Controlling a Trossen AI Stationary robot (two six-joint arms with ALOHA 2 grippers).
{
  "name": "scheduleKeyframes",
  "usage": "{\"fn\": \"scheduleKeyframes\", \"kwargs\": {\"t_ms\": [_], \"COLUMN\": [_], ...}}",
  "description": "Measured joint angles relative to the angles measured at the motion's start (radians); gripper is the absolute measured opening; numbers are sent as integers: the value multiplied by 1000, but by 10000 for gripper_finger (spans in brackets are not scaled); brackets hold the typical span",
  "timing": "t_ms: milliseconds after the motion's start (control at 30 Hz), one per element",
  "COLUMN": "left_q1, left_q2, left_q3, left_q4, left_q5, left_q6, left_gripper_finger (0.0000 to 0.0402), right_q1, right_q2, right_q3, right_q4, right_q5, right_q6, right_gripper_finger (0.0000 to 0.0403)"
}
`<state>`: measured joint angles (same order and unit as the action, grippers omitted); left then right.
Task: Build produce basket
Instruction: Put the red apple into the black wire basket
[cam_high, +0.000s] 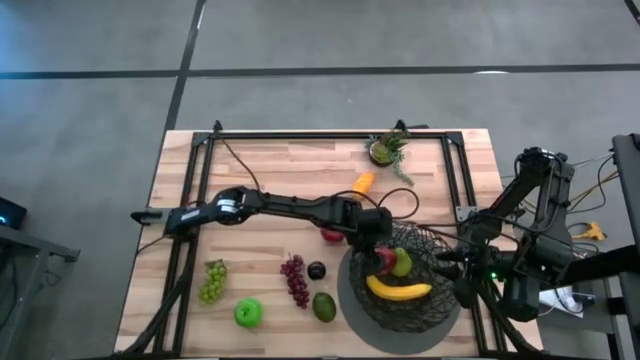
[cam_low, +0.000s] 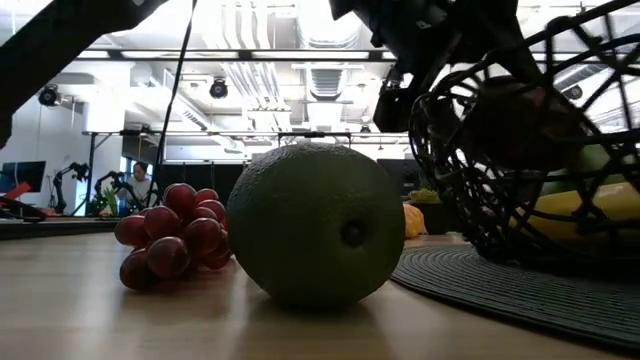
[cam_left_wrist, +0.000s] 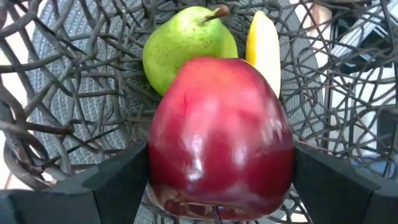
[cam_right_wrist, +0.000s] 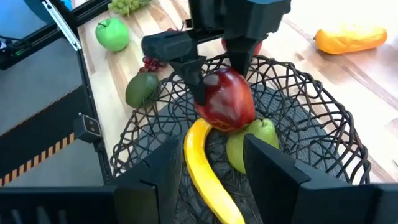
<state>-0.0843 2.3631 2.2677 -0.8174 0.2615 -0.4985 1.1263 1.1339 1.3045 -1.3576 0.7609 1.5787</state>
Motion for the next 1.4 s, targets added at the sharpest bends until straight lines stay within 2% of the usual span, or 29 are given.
{"fn": "scheduleKeyframes", "kwargs": {"t_ms": [267, 600, 733, 1033, 1400], "left_q1": [21, 19, 19, 25, 25], "left_q2": [-3, -3, -4, -4, -7], "left_q3": [0, 12, 9, 13, 40], "left_q4": [-3, 4, 60, 65, -71], "left_q5": [45, 79, 69, 59, 71], "left_q6": [-67, -75, -67, -72, -59], "left_gripper_finger": [338, 338, 338, 339, 339], "right_q1": [0, 0, 0, 0, 0], "right_q2": [0, 0, 0, 0, 0], "right_q3": [0, -1, -1, -1, -1], "right_q4": [0, 0, 1, 6, 6], "right_q5": [0, 1, 2, 25, 28], "right_q6": [-22, -15, -7, 0, 0], "right_gripper_finger": [157, 157, 157, 157, 157]}}
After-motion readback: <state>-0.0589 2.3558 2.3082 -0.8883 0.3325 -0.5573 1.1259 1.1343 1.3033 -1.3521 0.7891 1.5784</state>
